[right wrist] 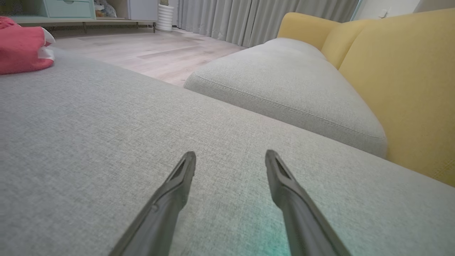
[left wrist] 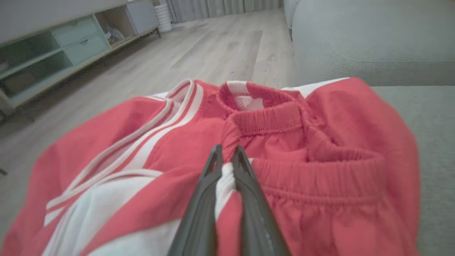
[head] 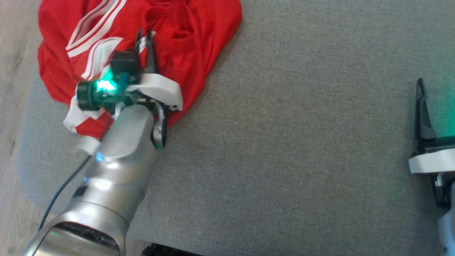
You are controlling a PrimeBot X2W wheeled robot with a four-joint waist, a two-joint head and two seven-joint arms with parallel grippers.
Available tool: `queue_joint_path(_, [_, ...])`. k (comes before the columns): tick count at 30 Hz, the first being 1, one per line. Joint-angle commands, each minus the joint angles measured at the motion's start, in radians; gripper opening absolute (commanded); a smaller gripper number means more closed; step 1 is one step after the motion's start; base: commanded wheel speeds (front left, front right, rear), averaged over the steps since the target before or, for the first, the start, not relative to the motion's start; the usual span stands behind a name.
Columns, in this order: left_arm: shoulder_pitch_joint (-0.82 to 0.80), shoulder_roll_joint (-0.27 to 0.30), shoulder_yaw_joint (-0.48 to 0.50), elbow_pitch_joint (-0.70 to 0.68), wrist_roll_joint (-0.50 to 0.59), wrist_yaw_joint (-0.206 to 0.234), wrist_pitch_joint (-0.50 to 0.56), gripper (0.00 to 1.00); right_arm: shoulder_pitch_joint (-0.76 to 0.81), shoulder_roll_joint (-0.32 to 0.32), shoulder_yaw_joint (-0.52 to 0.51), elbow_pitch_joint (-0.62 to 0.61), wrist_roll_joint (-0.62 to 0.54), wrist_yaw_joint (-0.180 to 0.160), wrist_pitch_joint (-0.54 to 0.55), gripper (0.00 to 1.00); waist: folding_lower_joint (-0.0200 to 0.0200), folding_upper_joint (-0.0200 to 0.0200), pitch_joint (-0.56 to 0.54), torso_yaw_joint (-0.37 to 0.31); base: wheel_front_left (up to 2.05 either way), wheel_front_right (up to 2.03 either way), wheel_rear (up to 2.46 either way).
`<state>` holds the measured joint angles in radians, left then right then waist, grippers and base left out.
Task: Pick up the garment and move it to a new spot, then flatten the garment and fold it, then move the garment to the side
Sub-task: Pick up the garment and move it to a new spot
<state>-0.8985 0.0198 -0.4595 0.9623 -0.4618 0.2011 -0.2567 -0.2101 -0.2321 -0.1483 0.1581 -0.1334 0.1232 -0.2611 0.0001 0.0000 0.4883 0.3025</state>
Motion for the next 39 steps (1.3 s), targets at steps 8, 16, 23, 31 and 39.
queue_joint_path(8, [0.024, 0.032, -0.015, -0.122, 0.173, 0.071, -0.005, 0.0, 0.042, 0.028, 0.046, 0.018, 0.0, 0.008, -0.001, 1.0, -0.0001, 0.0, -0.078, -0.006, 0.0, 0.0, 0.0])
queue_joint_path(16, [0.044, 0.064, -0.041, -0.216, 0.282, 0.063, -0.005, 0.0, 0.058, 0.092, 0.059, 0.05, 0.02, 0.008, -0.001, 1.0, -0.0001, 0.0, -0.214, -0.071, 0.0, 0.0, 0.0])
queue_joint_path(23, [0.01, 0.084, -0.09, -0.295, 0.334, -0.023, -0.005, 0.0, 0.098, 0.156, 0.078, 0.078, 0.043, 0.008, -0.001, 1.0, -0.0001, 0.0, -0.361, -0.192, 0.0, 0.0, 0.0])
queue_joint_path(31, [-0.146, 0.114, -0.118, -0.32, 0.344, -0.145, -0.005, 0.0, 0.127, 0.18, 0.115, 0.075, 0.077, 0.008, -0.001, 1.0, -0.0001, 0.0, -0.456, -0.385, 0.0, 0.0, 0.0])
queue_joint_path(39, [-0.291, 0.083, -0.104, -0.277, 0.295, -0.22, -0.005, 0.0, 0.154, 0.182, 0.18, 0.06, 0.182, 0.008, -0.001, 1.0, -0.0001, 0.0, -0.495, -0.555, 0.0, 0.0, 0.0])
